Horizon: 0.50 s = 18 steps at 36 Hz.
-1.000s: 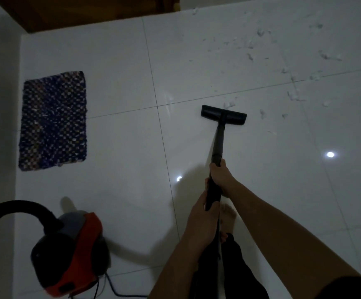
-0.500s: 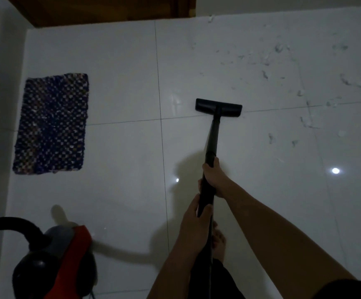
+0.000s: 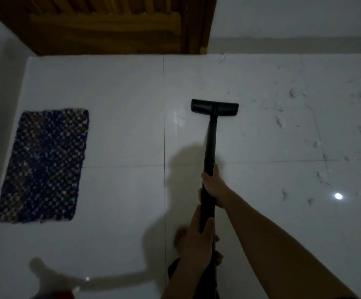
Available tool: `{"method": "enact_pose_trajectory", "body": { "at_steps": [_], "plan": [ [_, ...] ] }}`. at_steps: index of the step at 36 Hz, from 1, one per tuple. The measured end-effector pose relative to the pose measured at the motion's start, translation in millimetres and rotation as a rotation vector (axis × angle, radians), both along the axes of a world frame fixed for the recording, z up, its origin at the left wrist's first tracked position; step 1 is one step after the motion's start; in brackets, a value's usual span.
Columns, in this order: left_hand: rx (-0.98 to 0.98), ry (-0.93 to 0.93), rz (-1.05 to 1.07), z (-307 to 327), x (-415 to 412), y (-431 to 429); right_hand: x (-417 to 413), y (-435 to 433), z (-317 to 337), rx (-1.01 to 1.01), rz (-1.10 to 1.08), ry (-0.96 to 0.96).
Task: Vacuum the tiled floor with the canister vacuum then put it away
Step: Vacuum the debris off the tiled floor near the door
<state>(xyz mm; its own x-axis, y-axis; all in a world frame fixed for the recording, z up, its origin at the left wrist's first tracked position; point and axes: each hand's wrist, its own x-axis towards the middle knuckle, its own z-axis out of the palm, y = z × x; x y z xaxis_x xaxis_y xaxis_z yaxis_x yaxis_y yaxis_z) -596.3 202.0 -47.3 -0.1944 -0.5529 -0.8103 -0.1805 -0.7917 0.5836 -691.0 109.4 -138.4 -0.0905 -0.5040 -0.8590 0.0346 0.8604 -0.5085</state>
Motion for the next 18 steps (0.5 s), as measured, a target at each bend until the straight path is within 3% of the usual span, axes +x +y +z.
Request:
{"method": "enact_pose_trajectory", "body": {
  "at_steps": [18],
  "plan": [
    [0.049, 0.077, 0.061, -25, -51, -196, -52, -204, -25, 0.029, 0.025, 0.104]
  ]
}}
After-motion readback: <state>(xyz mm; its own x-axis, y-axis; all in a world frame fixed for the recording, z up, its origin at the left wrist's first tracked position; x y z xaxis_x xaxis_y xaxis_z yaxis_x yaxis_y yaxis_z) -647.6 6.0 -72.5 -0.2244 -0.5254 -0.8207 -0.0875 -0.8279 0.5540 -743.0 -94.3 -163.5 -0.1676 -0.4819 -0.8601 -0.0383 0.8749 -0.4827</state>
